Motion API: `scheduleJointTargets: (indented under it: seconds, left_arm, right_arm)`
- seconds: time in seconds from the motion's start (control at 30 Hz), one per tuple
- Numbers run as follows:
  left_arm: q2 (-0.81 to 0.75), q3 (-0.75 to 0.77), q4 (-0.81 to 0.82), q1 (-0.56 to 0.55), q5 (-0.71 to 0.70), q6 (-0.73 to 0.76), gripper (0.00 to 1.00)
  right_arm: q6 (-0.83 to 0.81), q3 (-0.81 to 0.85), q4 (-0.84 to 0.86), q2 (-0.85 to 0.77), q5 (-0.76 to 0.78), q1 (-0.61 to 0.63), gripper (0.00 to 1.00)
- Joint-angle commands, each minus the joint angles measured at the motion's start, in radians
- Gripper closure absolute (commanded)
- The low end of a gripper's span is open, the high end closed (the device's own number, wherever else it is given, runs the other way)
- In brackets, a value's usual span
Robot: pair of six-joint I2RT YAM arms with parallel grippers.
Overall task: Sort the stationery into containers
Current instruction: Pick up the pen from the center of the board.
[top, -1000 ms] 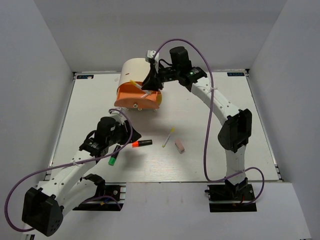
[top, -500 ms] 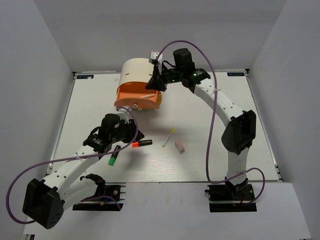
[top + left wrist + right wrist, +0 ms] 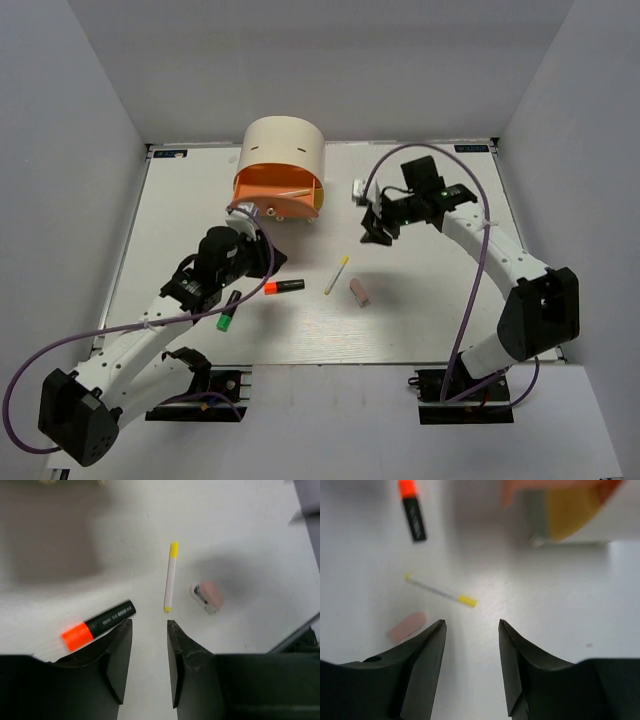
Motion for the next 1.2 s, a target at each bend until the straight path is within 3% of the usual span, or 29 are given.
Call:
scheduleJointTargets:
  seconds: [0.0, 0.2, 0.3, 0.4, 0.5, 0.73, 1.07, 1.17]
  left_arm:
    - [-0.048, 0.071, 0.040, -0.003, -0.128, 0.051, 0.53]
    - [0.088, 0.101, 0.109, -0.014, 0.080, 0.111, 0.44]
    - [0.183, 0.124, 0.098, -0.041, 0.090, 0.132, 0.42]
    - [0.193, 0.135, 0.132, -0.069, 0.065, 0.142, 0.38]
    - [0.232, 0.135, 0.153, -0.101, 0.053, 0.142, 0.34]
    - [0.314, 0.153, 0.153, -0.185, -0.031, 0.153, 0.35]
    - [0.528, 0.278, 0.095, -0.331, -0.200, 0.094, 0.45]
    - [0.625, 0.330, 0.057, -0.356, -0.258, 0.085, 0.45]
  right_arm:
    - [-0.309, -0.131, -0.119, -0.025, 0.081, 0.017, 0.47]
    - [-0.300, -0.136, -0.100, 0.029, 0.110, 0.011, 0.47]
    - [-0.248, -0.128, -0.087, 0.046, 0.095, 0.008, 0.47]
    - [-0.246, -0.139, -0.085, 0.043, 0.082, 0.014, 0.47]
    - [-0.235, -0.150, -0.064, 0.038, 0.087, 0.010, 0.41]
    - [-0.202, -0.167, -0.054, 0.035, 0.096, 0.004, 0.39]
    - [0.100, -0.127, 0.053, 0.021, 0.170, -0.079, 0.60]
    - [0.139, -0.130, 0.081, 0.006, 0.170, -0.113, 0.60]
